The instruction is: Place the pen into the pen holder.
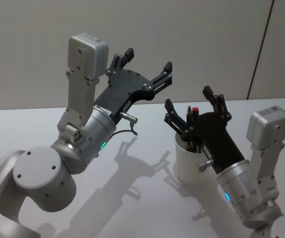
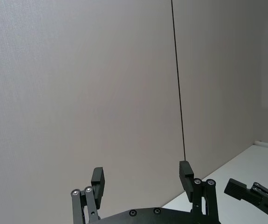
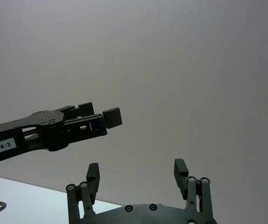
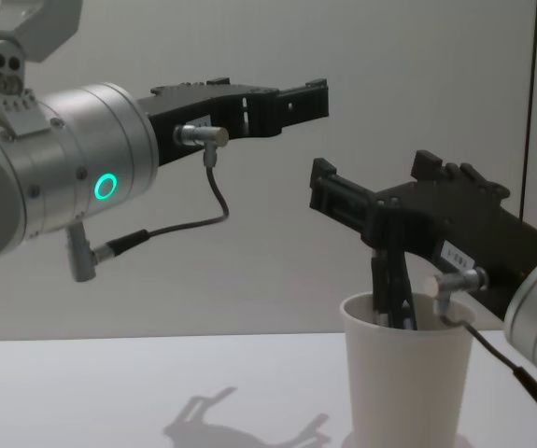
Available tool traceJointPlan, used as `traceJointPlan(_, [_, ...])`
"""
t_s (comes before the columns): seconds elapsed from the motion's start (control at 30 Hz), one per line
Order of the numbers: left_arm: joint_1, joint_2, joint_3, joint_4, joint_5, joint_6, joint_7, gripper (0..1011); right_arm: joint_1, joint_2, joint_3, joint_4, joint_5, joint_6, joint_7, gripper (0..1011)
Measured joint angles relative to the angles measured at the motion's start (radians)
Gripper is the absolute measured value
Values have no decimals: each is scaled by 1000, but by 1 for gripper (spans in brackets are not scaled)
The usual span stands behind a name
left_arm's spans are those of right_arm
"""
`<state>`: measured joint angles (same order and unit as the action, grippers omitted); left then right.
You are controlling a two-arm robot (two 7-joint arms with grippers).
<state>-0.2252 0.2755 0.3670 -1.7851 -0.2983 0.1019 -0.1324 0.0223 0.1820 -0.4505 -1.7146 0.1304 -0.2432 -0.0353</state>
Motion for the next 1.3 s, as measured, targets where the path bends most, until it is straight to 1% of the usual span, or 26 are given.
traceJointPlan(1.1, [0,0,0,0,0,0,0,1003,0,-1,0,1,-1,0,0,1001])
traceJointPlan(1.2, [0,3,2,3,2,-2,3,1003,0,0,2,1,0,3,1,1001])
traceJointPlan(1.3, [-1,12,10,18,11,-10,14,1003,-1,6,11,0,6,13,5,1001])
